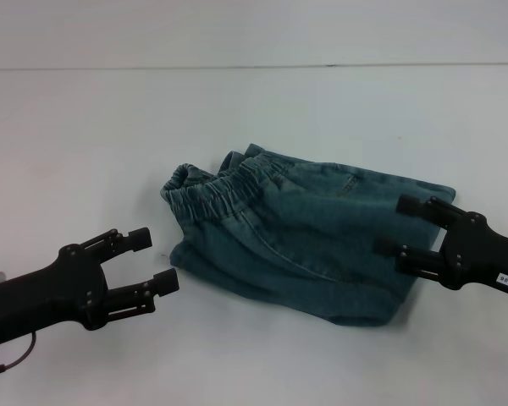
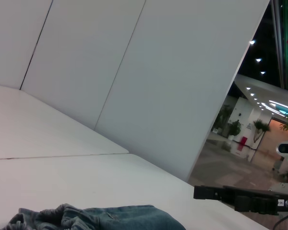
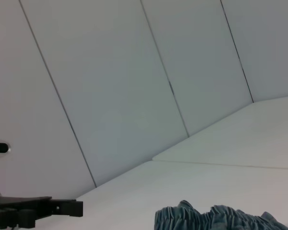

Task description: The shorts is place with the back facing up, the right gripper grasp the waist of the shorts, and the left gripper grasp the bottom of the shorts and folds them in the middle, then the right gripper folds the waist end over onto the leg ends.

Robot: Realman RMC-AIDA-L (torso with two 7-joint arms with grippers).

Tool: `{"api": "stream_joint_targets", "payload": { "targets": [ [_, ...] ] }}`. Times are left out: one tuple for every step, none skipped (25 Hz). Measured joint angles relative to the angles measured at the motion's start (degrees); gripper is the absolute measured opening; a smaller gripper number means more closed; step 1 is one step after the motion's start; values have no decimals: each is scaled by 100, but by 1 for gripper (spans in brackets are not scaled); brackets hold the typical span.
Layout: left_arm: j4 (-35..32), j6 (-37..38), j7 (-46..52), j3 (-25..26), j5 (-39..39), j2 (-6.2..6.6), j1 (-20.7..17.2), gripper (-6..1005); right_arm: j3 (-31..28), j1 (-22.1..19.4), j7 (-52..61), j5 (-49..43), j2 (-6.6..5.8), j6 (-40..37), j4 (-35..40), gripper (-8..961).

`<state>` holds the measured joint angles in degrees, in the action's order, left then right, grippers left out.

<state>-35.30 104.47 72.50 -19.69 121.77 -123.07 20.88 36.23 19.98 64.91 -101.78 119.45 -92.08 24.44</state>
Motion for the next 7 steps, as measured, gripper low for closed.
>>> {"api": "stream_joint_targets", "payload": {
  "targets": [
    [0, 1, 3, 0, 0, 0, 1, 886, -2, 0, 1, 0, 0, -3, -1, 950],
    [0, 2, 7, 0, 0, 0, 1, 910, -3, 0, 1, 0, -1, -6, -1, 950],
    [0, 2, 17, 0, 0, 0, 2, 910, -4, 0, 4, 0, 0, -10, -1, 950],
    [-1, 3, 30, 0, 0, 1, 2, 910, -4, 1, 6, 0, 0, -13, -1, 950],
    [-1, 4, 41, 0, 0, 1, 2, 910, -3, 4, 9, 0, -1, -18, -1, 950],
    [-2, 3, 55, 0, 0, 2, 3, 910, -3, 7, 9, 0, 0, -18, -1, 950],
    [-3, 4, 59, 0, -3, 2, 3, 910, -2, 12, 11, 0, -1, -20, -1, 950]
  ]
}}
